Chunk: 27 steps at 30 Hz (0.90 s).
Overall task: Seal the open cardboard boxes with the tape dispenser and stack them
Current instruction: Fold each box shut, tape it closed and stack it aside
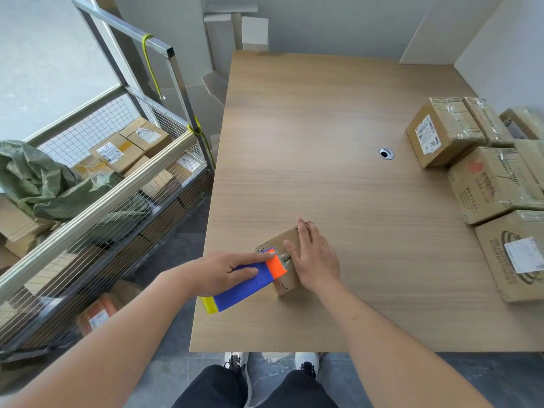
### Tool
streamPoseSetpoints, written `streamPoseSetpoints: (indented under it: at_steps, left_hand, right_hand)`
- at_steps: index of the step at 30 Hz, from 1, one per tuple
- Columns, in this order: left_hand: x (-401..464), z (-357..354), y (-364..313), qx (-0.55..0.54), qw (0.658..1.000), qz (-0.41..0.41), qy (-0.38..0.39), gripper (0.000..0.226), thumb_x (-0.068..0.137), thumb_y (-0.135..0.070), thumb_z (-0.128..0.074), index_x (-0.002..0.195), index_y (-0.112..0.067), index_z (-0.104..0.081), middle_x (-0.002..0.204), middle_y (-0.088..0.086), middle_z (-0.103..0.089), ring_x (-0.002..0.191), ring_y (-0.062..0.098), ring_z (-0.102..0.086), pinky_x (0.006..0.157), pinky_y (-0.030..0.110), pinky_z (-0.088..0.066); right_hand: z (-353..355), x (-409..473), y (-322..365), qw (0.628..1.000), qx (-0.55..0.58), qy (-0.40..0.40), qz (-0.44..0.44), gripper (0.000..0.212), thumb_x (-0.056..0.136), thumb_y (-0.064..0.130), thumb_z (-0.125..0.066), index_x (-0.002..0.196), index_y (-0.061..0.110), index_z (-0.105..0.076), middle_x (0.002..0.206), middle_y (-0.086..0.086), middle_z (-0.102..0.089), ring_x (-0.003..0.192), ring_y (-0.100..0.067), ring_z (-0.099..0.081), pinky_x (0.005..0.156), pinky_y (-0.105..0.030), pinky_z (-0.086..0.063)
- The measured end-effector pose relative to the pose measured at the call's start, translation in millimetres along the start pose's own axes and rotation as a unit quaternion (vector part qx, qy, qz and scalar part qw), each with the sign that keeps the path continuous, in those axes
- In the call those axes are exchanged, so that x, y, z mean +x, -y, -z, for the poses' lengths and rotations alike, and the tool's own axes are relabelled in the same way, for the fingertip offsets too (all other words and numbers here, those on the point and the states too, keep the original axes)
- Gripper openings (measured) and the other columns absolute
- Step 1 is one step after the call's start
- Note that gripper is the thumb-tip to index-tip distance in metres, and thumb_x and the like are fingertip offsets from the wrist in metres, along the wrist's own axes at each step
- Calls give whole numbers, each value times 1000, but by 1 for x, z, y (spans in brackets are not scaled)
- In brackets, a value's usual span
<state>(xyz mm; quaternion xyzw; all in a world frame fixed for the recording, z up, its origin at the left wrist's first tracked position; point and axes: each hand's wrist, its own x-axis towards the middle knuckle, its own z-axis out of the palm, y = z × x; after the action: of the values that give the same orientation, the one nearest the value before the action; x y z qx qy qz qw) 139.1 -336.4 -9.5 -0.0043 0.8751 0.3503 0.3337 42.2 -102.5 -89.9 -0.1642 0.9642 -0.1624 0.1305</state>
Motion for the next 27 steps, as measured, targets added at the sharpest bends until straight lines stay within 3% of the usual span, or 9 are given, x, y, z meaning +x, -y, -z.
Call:
streamPoseSetpoints:
  at_steps: [4, 9, 13, 17, 20, 24, 26, 27]
  left_hand:
    - [-1, -1, 3, -8, 1000, -21, 3, 43, 107, -53, -39, 133, -85, -23, 138, -34, -49, 115, 5, -53, 98, 25, -43]
    - [-13, 1, 20, -6, 1000, -11, 3, 42, 104, -58, -41, 130, -87, -24, 110, -37, -58, 91, 0, -59, 79, 22, -46]
    - [-32, 5, 50, -1, 1000, 7, 19, 41, 102, -63, -41, 131, -86, -24, 121, -33, -59, 89, 3, -61, 76, 23, -44]
    - [-33, -5, 63, -10, 1000, 19, 23, 40, 102, -63, -41, 130, -87, -24, 118, -35, -58, 93, 3, -61, 79, 23, -46]
    - [-24, -14, 67, -21, 999, 22, 13, 40, 102, -63, -41, 129, -88, -24, 114, -34, -57, 92, 0, -59, 76, 20, -42]
    - [-8, -25, 62, -46, 999, 20, -2, 41, 102, -61, -44, 124, -90, -24, 103, -55, -45, 94, -18, -52, 74, 14, -38]
    - [-2, -29, 61, -62, 998, 19, -10, 41, 101, -62, -45, 124, -90, -26, 110, -53, -41, 100, -13, -50, 78, 14, -37]
    - [0, -30, 62, -69, 997, 19, -11, 40, 101, -63, -45, 124, -90, -26, 114, -51, -40, 103, -10, -50, 80, 14, -38]
  right_hand:
    - [-5, 2, 5, 999, -54, -2, -8, 68, 104, 61, -21, 162, 34, 0, 168, -2, -16, 142, -26, -38, 110, -45, -35]
    - [-5, 5, 3, 998, -56, 22, -20, 67, 103, 62, -16, 161, 37, 9, 170, -1, -10, 147, -26, -31, 115, -46, -30]
    - [-5, 5, 6, 998, -61, 21, -26, 68, 100, 65, -10, 158, 39, 14, 170, -1, -9, 150, -25, -26, 117, -45, -27]
    - [-6, 4, 8, 997, -71, 29, -32, 70, 97, 66, -7, 158, 40, 16, 170, -1, -9, 150, -24, -25, 117, -45, -26]
    - [-5, 6, 6, 996, -72, 32, -30, 69, 100, 65, -12, 158, 40, 14, 170, 0, -8, 151, -24, -24, 117, -45, -26]
    - [-8, 3, 8, 995, -89, 26, -28, 71, 101, 66, -15, 160, 37, 10, 170, -5, -6, 153, -26, -19, 119, -46, -23]
    - [-6, -1, 15, 992, -118, -14, -33, 72, 102, 62, -24, 163, 28, -5, 167, -15, -10, 150, -32, -20, 119, -47, -23]
    - [-4, -5, 22, 989, -137, -54, -29, 72, 103, 58, -36, 161, 20, -20, 162, -19, -21, 144, -35, -29, 116, -48, -28]
